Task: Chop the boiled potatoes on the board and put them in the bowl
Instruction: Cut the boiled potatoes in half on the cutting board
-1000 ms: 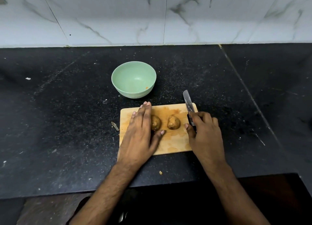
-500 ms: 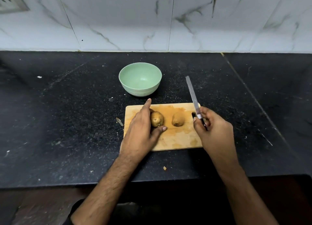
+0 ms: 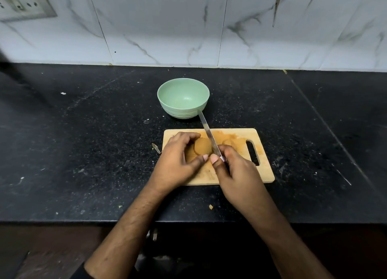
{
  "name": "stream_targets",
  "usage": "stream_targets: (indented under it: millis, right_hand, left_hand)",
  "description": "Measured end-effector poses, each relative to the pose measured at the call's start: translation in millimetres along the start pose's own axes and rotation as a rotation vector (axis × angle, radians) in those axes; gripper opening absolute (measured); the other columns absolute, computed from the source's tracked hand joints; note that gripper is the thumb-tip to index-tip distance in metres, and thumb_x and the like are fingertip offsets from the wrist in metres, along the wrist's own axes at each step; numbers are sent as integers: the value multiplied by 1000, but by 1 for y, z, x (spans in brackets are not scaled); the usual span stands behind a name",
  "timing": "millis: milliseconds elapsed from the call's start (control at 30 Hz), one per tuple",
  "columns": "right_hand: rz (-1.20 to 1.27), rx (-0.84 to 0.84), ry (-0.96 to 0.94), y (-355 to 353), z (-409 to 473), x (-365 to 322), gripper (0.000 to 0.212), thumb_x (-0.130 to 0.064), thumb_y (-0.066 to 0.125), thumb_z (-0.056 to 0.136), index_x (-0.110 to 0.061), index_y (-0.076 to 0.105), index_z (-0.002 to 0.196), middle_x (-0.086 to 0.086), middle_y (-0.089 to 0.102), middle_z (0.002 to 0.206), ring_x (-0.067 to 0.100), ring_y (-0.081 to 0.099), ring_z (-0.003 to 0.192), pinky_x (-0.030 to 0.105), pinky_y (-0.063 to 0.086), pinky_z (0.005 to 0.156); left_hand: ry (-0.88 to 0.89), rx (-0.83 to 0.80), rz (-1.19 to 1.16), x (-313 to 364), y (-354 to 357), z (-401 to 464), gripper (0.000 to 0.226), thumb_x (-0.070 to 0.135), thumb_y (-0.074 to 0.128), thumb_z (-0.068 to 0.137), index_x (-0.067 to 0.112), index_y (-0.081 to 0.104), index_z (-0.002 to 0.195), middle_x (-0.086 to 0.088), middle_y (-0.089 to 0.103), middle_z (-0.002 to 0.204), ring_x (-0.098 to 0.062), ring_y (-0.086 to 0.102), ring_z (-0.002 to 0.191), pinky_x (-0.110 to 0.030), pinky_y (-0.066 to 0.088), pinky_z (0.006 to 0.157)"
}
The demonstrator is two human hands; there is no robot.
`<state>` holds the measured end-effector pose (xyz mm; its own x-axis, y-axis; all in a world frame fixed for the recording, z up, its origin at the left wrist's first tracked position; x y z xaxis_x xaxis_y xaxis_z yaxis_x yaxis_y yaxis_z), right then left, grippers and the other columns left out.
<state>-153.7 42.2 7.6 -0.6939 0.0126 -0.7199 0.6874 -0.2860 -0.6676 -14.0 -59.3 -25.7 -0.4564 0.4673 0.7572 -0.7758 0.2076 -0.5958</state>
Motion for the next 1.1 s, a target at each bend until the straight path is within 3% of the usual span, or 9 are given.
stream_targets:
  millis: [100,200,400,633,833,933,1100]
  right_hand:
    - [-60,-21,60,2,0,4,26,-43,50,102,-23,57,117,-10,64,84,3,58,73,11,38,58]
    - [-85,-33,70,2,0,5,19,-40,52,102,-23,56,110,-8,62,75,3,56,64,16,40,52]
    - [-114,-61,79,4,-5,-3,17,-39,51,102,-24,57,107,-7,60,69,11,58,63,30,42,56]
    - [-211,-72,123,7,-8,-8,27,-43,45,103,-19,55,94,-2,61,71,12,58,62,32,39,57]
    - [-283,-119,127,3,-8,-11,25,-41,40,105,-20,51,100,-2,59,70,17,58,63,31,39,59]
    - [-307,-154,116,6,-9,-13,21,-40,37,106,-22,47,100,-2,58,70,18,57,63,30,36,58]
    - [-359,-149,144,8,-8,-16,20,-40,33,105,-26,46,109,-4,51,68,25,56,71,35,43,63]
  left_hand:
    - [11,30,10,1,0,0,54,40,79,76,17,62,123,7,61,114,-11,58,110,-37,49,99]
    - [22,42,29,2,-2,-1,50,35,83,77,17,63,120,7,62,112,-12,57,107,-37,49,97]
    - [56,66,101,9,-2,-6,52,38,74,81,19,59,127,7,57,116,-13,52,112,-42,47,99]
    - [62,101,171,12,-4,-7,52,37,75,83,20,55,128,8,57,120,-11,51,114,-41,46,101]
    - [113,95,174,14,-4,-8,68,36,74,83,22,42,142,8,55,131,-13,51,119,-42,44,103]
    - [116,94,189,13,-4,-8,69,35,75,83,23,42,142,9,56,130,-13,52,119,-43,44,103]
    - [119,96,251,12,-3,-7,70,35,73,86,21,42,147,4,58,124,-16,53,115,-38,40,102]
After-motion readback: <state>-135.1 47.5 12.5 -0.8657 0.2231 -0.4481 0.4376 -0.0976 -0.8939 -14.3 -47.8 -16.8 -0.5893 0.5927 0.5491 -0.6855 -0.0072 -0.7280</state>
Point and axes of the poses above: each hand's wrist, its own z-axis towards the middle knuckle, its own y-axis out of the palm, x = y × z, the point moved 4 cm from there along z, towards the middle knuckle
